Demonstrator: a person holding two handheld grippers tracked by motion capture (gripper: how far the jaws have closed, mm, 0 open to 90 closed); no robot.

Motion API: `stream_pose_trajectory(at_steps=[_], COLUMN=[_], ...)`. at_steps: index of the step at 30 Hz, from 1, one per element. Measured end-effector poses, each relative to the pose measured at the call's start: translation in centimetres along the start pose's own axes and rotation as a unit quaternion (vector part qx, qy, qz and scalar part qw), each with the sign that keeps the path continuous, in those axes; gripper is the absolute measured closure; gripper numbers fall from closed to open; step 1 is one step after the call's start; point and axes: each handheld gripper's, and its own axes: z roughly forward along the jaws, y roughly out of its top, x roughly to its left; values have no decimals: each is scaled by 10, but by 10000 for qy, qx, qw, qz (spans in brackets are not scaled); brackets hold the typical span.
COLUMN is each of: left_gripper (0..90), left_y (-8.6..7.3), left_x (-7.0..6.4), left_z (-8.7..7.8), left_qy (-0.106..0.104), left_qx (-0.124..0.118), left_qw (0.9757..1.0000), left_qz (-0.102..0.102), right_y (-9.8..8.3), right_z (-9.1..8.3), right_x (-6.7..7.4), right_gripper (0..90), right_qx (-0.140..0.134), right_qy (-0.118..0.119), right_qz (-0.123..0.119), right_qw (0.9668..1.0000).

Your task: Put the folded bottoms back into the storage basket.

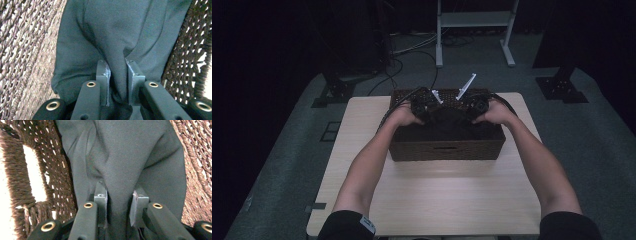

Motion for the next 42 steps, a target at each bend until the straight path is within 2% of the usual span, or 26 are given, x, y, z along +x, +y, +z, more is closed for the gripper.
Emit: stream_pose_trajectory(at_steps=[8,15,21,23,25,29,34,38,42], left_gripper=[755,758,753,716,679,537,440,388,347], left_y=[-2,-3,-1,-2,-2,-4,-12,-15,-14], left_x=[1,4,4,6,5,5,10,11,11], left_z=[4,7,13,15,18,22,20,10,1], left_qy=[49,48,113,121,241,333,310,302,336], left_qx=[43,39,109,190,247,414,223,19,-92], left_qw=[10000,9999,9998,9996,9992,9983,9978,9974,9971], left_qz=[-38,-99,-127,-162,-199,-222,-541,-655,-678], right_y=[0,-1,-2,-2,-2,-2,-5,-9,-16], right_z=[7,12,17,18,18,15,13,9,1], right_x=[-1,-4,-6,-7,-7,-8,-11,-13,-13], right_gripper=[701,693,666,634,606,536,487,469,452], right_qx=[136,146,278,312,296,201,214,180,-19], right_qy=[-46,-46,-142,-181,-202,-281,-315,-333,-357], right_qz=[45,84,84,132,171,256,323,388,484], right_qw=[9999,9998,9995,9993,9992,9991,9988,9985,9982])
